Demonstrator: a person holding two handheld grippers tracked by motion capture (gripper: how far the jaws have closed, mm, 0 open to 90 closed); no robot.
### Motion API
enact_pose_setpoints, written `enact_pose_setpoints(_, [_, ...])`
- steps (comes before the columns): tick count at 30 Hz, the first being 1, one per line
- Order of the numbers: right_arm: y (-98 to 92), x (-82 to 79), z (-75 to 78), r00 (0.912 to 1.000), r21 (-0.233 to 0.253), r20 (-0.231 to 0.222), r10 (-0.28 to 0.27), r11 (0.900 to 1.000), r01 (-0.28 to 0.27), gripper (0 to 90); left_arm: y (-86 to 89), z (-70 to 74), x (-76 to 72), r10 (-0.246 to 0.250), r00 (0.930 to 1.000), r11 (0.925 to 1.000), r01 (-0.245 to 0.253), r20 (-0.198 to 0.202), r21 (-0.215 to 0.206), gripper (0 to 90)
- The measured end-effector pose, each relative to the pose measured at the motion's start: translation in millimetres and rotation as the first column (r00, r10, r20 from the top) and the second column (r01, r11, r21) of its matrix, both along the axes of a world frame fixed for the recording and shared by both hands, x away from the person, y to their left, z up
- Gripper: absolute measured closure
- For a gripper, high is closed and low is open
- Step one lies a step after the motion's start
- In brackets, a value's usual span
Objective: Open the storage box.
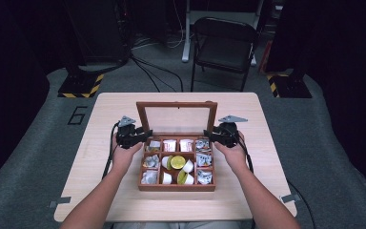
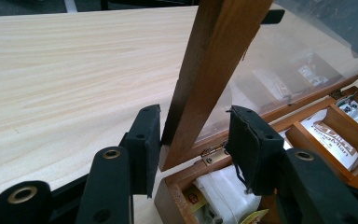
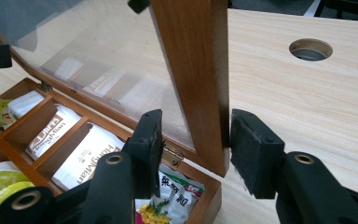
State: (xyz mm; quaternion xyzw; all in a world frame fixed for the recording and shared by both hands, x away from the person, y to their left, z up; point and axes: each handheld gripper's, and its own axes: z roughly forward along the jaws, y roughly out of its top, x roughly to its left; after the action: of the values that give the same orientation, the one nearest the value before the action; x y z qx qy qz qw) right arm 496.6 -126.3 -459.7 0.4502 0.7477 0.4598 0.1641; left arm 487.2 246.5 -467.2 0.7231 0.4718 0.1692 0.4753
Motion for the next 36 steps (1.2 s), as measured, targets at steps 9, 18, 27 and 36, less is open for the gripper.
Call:
enact_pose_setpoints(9, [1.7, 1.3, -2.6, 0.9999, -0.001, -0.006, -0.009, 1.000, 0.009, 54.2, -1.1, -2.2, 1.9, -0.007, 1.0000, 1.0000, 0.007, -0.004, -0.007, 52.3])
enact_pose_setpoints(18, [3.5, 2.5, -4.2, 0.9997, 0.008, -0.003, -0.023, 1.000, 0.023, 54.4, -2.3, -4.1, 3.5, 0.004, 1.0000, 1.0000, -0.004, 0.004, -0.006, 52.5])
enact_pose_setpoints(27, [5.6, 2.5, -4.6, 0.9994, 0.001, -0.002, -0.034, 0.999, 0.034, 54.0, -2.6, -4.1, 3.8, 0.008, 1.0000, 0.9999, -0.008, -0.001, -0.007, 52.8])
enact_pose_setpoints(36, [6.5, 5.1, -6.2, 0.9990, -0.008, 0.009, -0.043, 0.999, 0.044, 54.4, -3.7, -5.5, 5.7, 0.022, 0.9997, 0.9995, -0.022, -0.008, -0.023, 52.4])
